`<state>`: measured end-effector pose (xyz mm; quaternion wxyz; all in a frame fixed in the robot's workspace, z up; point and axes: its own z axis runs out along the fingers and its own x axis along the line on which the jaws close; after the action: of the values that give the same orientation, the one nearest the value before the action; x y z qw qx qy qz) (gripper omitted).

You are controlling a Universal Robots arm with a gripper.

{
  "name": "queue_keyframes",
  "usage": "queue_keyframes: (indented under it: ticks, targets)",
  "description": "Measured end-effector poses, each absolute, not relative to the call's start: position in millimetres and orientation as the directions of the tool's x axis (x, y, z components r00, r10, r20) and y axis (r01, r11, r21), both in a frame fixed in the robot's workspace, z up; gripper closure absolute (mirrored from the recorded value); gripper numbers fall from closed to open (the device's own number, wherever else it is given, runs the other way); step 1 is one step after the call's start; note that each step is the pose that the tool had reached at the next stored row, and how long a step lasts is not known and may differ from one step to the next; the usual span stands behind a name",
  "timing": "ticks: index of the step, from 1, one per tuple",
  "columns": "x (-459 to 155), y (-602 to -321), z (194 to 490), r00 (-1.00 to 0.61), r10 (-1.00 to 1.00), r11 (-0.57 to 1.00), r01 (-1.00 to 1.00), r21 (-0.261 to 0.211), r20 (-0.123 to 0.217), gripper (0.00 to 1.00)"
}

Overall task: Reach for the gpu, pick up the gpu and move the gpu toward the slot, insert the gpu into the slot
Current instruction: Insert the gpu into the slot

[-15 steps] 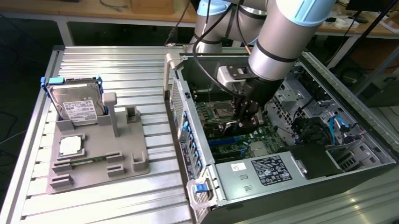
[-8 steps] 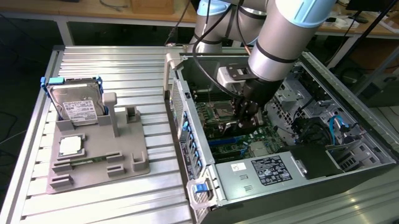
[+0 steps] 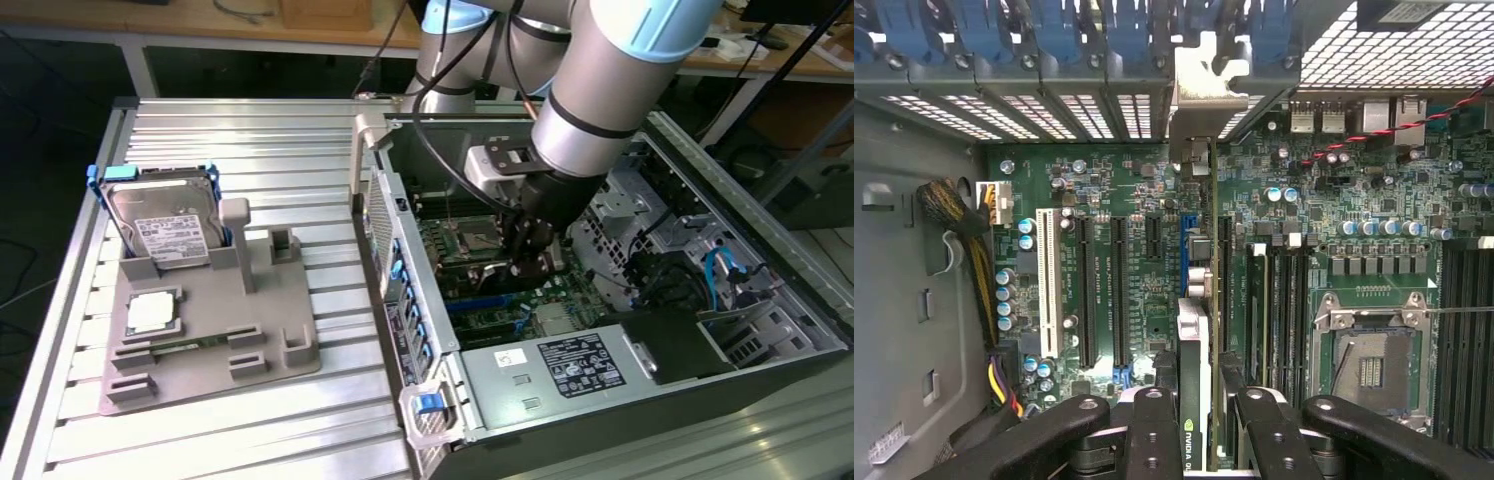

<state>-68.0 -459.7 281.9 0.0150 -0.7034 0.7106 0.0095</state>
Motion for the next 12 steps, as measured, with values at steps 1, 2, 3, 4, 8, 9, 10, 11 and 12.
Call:
queue_keyframes:
  ticks: [1,2,3,4,8,9,10,11,12]
  targets:
    - [-68.0,-459.8,281.8,-0.010,-0.999,0.010,-1.000,-0.007,-0.034,0.73]
    - [-68.1,-459.8,281.6,-0.010,-0.999,0.010,-1.000,-0.007,-0.035,0.73]
    - [-68.1,-459.9,281.4,-0.010,-0.999,0.010,-1.000,-0.007,-0.035,0.73]
    - [-68.4,-459.9,281.1,-0.010,-0.999,0.010,-1.000,-0.007,-0.035,0.73]
    - [-69.2,-460.0,280.3,-0.010,-0.999,0.010,-1.000,-0.008,-0.035,0.73]
    - [-69.3,-460.1,280.2,-0.010,-0.999,0.010,-1.000,-0.008,-0.035,0.73]
    - [-69.4,-460.2,280.0,-0.010,-0.999,0.010,-1.000,-0.008,-0.035,0.73]
    - [-69.5,-460.3,279.8,-0.010,-0.999,0.010,-1.000,-0.008,-0.035,0.73]
    - [-69.5,-460.4,279.6,-0.010,-0.999,0.010,-1.000,-0.008,-0.035,0.73]
